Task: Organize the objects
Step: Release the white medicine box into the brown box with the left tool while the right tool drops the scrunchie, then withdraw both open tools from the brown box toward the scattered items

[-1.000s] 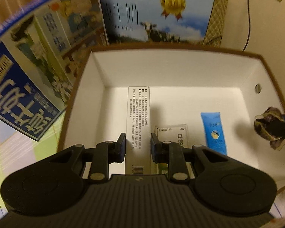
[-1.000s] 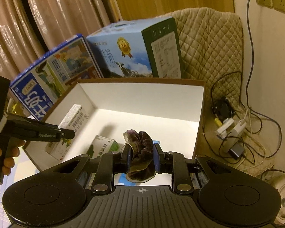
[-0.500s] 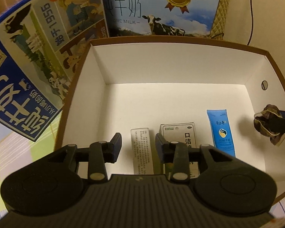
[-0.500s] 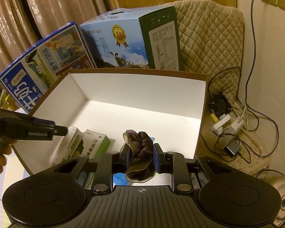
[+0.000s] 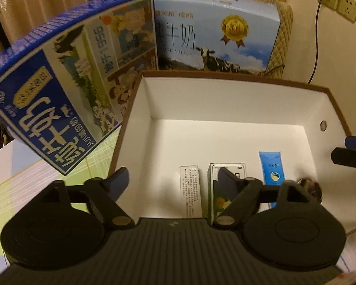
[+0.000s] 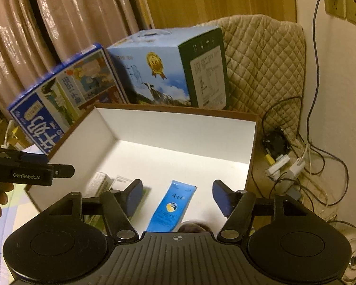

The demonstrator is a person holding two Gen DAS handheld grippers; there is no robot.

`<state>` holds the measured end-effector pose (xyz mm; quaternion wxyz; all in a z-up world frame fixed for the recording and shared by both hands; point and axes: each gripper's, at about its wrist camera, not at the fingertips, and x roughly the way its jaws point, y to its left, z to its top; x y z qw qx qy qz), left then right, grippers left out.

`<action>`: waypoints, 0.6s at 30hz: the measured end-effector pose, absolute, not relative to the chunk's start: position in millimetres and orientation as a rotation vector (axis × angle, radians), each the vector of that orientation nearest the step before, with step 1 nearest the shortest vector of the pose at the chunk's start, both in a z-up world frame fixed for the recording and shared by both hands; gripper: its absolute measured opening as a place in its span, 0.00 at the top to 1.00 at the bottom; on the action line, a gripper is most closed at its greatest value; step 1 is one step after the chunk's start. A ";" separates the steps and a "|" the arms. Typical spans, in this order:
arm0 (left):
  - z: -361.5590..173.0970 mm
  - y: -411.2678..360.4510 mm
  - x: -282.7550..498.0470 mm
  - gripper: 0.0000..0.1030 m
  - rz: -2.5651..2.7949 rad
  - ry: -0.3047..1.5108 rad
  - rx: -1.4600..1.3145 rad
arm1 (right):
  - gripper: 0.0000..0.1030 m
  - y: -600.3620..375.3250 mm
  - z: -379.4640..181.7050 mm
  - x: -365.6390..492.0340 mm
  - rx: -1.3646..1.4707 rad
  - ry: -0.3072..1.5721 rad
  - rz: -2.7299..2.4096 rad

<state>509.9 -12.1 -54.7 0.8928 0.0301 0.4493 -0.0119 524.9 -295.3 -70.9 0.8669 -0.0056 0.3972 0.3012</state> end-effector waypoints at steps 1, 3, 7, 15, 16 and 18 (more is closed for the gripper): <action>-51.7 -11.6 506.3 0.16 -0.025 0.926 0.055 | 0.37 -297.6 -67.6 521.1 -0.009 0.829 0.637; -45.3 -10.7 498.5 0.15 -0.028 0.914 0.045 | 0.37 -301.7 -62.3 513.1 0.007 0.825 0.651; -34.0 -9.4 481.9 0.11 -0.025 0.901 0.032 | 0.36 -312.6 -53.7 495.4 0.035 0.818 0.660; -8.2 -3.7 436.9 0.06 -0.008 0.852 0.008 | 0.35 -335.0 -40.2 455.5 0.052 0.806 0.663; -5.9 -2.8 431.3 0.06 -0.006 0.848 0.002 | 0.35 -337.6 -39.4 451.0 0.056 0.807 0.664; -1.1 -0.5 418.6 0.06 0.000 0.840 -0.009 | 0.35 -342.7 -37.6 441.1 0.062 0.808 0.665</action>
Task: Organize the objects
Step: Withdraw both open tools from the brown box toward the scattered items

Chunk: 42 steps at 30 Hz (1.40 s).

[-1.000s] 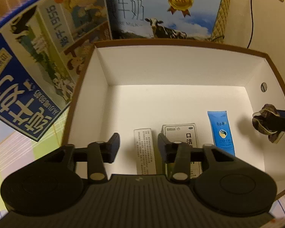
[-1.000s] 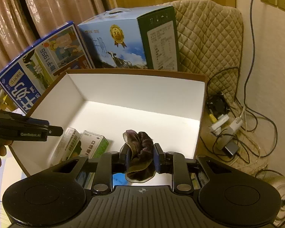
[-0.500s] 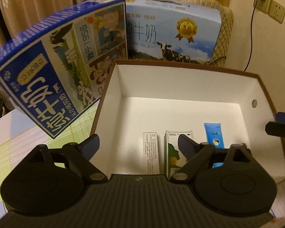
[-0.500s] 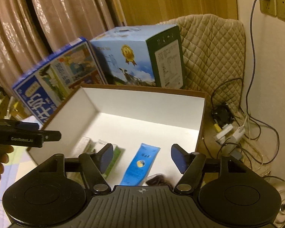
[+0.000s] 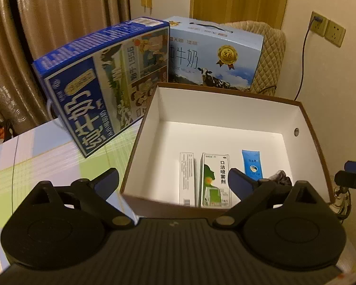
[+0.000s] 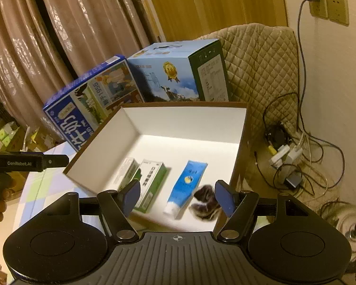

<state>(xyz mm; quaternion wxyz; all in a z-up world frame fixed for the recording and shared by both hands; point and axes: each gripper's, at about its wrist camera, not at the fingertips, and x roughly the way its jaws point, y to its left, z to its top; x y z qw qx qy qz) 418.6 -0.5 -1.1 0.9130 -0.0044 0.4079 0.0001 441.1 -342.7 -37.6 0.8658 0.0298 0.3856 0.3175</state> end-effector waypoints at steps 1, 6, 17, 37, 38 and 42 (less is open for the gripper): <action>0.7 0.7 413.8 0.06 0.006 0.838 -0.011 | 0.35 -345.0 -37.1 436.7 0.066 0.808 0.664; 7.9 6.2 384.9 0.06 0.034 0.835 -0.039 | 0.35 -352.7 -33.6 413.6 0.071 0.811 0.674; 11.9 15.2 317.8 0.05 0.077 0.846 -0.085 | 0.35 -363.9 -27.5 369.2 0.062 0.811 0.680; -10.6 27.3 227.5 0.05 0.114 0.926 -0.136 | 0.35 -367.5 -54.6 301.3 0.016 0.924 0.706; -12.5 27.3 224.6 0.05 0.115 0.930 -0.136 | 0.35 -366.7 -56.9 298.5 0.014 0.933 0.708; -20.4 27.6 215.2 0.05 0.113 0.956 -0.148 | 0.35 -362.8 -65.5 287.8 0.003 0.960 0.719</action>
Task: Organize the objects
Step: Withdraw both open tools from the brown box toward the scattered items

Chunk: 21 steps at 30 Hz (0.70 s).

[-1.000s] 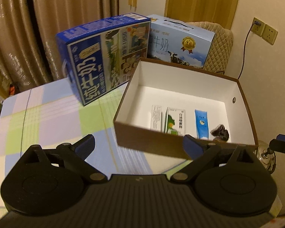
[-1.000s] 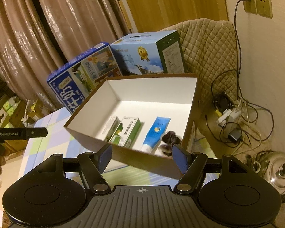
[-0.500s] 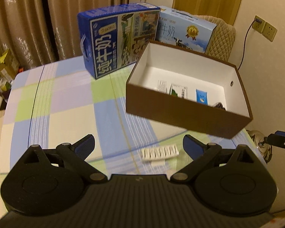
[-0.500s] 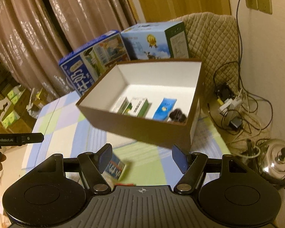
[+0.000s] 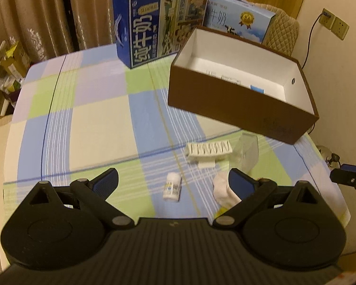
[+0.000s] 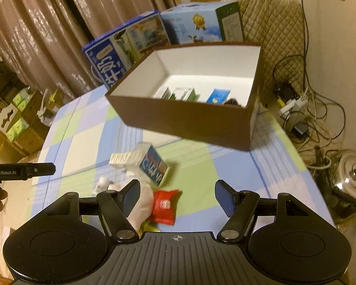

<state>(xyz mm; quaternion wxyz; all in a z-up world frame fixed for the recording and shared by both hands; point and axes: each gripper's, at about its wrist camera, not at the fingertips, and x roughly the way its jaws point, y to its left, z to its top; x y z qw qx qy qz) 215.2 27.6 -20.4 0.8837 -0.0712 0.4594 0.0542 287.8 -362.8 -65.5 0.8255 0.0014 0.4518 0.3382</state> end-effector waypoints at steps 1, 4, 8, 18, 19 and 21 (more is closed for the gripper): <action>-22.3 27.5 213.0 0.05 0.113 0.963 -0.149 | 0.35 -361.8 -67.1 285.6 0.001 0.966 0.722; -28.2 26.3 208.1 0.05 0.107 0.984 -0.158 | 0.35 -358.2 -73.3 279.4 -0.006 0.982 0.734; -35.9 25.1 203.6 0.05 0.105 1.007 -0.160 | 0.35 -353.3 -84.2 273.4 -0.023 1.006 0.730; -54.2 22.6 197.2 0.05 0.100 1.057 -0.170 | 0.35 -344.8 -104.9 269.3 -0.019 1.071 0.742; -55.6 22.6 196.9 0.05 0.100 1.062 -0.171 | 0.35 -344.0 -106.8 269.5 -0.020 1.077 0.736; -59.0 22.9 196.5 0.05 0.101 1.071 -0.175 | 0.35 -343.1 -111.9 270.0 -0.021 1.088 0.730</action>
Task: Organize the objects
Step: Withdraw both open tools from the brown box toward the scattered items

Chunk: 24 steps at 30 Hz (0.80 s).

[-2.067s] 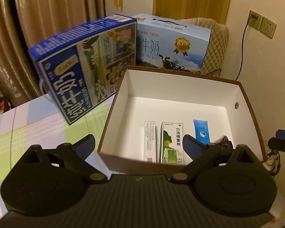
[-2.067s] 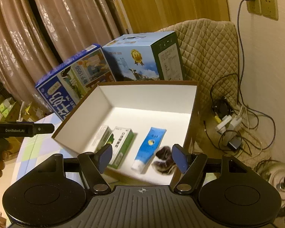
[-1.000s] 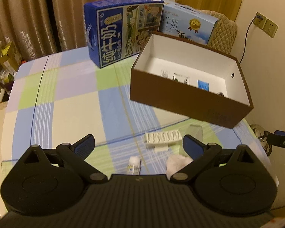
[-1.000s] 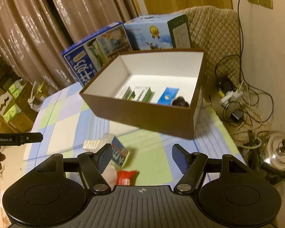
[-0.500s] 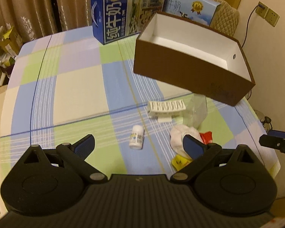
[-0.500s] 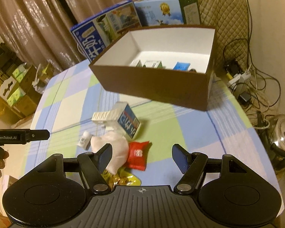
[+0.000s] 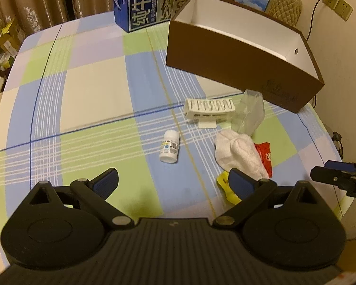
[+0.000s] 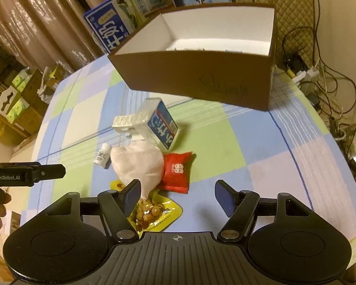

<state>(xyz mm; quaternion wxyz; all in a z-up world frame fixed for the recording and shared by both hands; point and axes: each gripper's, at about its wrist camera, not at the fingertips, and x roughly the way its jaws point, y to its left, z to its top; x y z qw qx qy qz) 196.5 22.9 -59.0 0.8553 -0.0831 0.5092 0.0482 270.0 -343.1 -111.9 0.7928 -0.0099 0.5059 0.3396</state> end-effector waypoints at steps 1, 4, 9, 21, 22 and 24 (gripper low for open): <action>-60.7 23.1 196.5 0.05 0.103 1.074 -0.175 | 0.35 -342.7 -114.0 270.8 -0.021 1.092 0.731; -65.6 24.1 197.2 0.05 0.113 1.083 -0.168 | 0.35 -341.5 -119.5 272.1 -0.027 1.098 0.735; -71.8 27.1 199.8 0.05 0.120 1.092 -0.163 | 0.36 -336.4 -126.9 274.5 -0.040 1.103 0.735; -88.5 32.2 207.1 0.05 0.134 1.116 -0.159 | 0.46 -317.6 -148.6 288.0 -0.062 1.116 0.734; -90.2 32.8 208.1 0.05 0.137 1.118 -0.159 | 0.48 -315.3 -151.0 288.6 -0.065 1.118 0.736; -93.4 34.2 209.9 0.05 0.140 1.122 -0.163 | 0.50 -310.0 -156.7 290.4 -0.074 1.127 0.741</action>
